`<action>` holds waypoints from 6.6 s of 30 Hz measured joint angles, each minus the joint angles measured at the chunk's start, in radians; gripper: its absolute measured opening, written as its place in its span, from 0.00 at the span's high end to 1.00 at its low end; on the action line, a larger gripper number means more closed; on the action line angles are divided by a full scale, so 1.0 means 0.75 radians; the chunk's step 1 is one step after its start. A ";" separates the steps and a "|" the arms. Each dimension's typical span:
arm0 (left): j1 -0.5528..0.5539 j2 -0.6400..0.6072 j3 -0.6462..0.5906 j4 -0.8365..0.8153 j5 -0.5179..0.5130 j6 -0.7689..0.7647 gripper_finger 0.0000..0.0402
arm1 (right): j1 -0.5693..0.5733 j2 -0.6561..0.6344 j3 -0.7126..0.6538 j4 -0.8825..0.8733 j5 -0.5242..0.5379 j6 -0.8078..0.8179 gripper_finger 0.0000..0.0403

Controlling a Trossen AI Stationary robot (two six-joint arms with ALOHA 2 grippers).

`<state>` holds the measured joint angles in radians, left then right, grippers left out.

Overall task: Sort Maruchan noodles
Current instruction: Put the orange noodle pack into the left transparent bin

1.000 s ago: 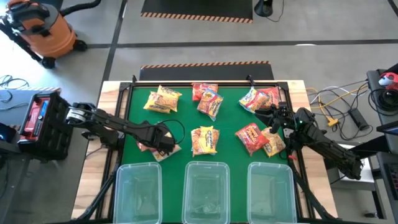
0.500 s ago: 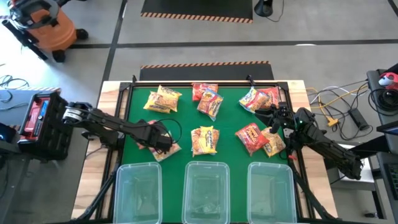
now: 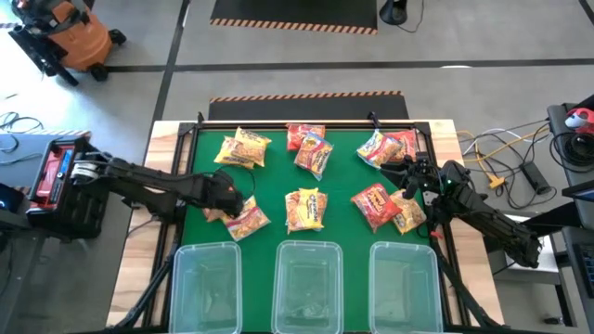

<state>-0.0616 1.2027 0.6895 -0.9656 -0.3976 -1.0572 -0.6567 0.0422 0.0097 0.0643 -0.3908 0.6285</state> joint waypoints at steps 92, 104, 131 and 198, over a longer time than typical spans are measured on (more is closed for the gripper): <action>0.105 -0.480 -0.451 0.583 -0.072 -0.627 0.24 | 0.000 0.000 0.000 0.000 0.000 0.000 0.56; 0.081 -0.433 -0.498 0.645 -0.003 -0.823 0.24 | 0.000 0.000 0.000 0.000 0.000 0.000 0.56; 0.083 -0.017 -0.605 1.317 -0.107 -0.879 0.41 | 0.000 0.000 0.000 0.000 0.000 0.000 0.56; 0.083 -0.649 -0.609 1.632 0.360 0.065 0.71 | 0.000 0.000 0.000 0.000 0.000 0.000 0.56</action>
<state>0.0006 0.7158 0.2325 0.2584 -0.1274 -1.0081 -0.6567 0.0425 0.0097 0.0643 -0.3908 0.6288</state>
